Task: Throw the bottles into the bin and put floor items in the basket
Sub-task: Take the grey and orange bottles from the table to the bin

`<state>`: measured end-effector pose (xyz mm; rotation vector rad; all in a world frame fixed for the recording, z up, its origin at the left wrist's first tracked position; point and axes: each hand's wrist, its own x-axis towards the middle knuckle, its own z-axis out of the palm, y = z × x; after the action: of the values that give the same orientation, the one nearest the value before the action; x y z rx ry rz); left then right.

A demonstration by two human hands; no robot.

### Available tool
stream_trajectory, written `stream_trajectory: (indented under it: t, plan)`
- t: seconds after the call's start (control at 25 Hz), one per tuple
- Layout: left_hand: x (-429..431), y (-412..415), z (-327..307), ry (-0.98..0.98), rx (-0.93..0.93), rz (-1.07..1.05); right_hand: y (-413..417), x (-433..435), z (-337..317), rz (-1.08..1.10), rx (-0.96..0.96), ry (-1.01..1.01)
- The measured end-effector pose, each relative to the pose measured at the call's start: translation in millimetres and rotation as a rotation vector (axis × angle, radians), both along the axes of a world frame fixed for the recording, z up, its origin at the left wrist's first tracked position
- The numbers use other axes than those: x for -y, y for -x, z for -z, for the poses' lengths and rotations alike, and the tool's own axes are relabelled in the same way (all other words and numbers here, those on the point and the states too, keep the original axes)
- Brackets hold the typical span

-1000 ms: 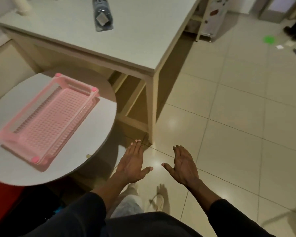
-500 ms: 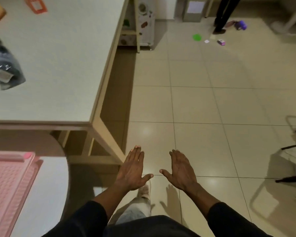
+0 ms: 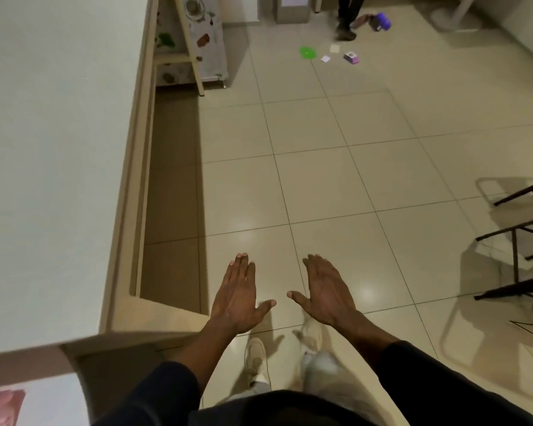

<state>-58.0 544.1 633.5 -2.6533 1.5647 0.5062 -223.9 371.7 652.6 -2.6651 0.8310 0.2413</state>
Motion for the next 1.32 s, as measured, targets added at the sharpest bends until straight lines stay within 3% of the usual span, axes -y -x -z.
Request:
stream_trajectory:
  t: [0.32,0.72,1.32]
  plan:
    - [85.8,-35.9,3.2,-0.041,0.033,-0.192,-51.1,122.1,19.3,-0.152,0.03,-0.038]
    - [197.5,-105.1,-42.0,-0.003,0.128,-0.472,-181.3,272.9,-23.3,-0.375,0.166,0.012]
    - [308.8,-322.7,-75.6,0.1,0.338,-0.529,-424.9,371.4,-56.0,-0.471,0.299,0.024]
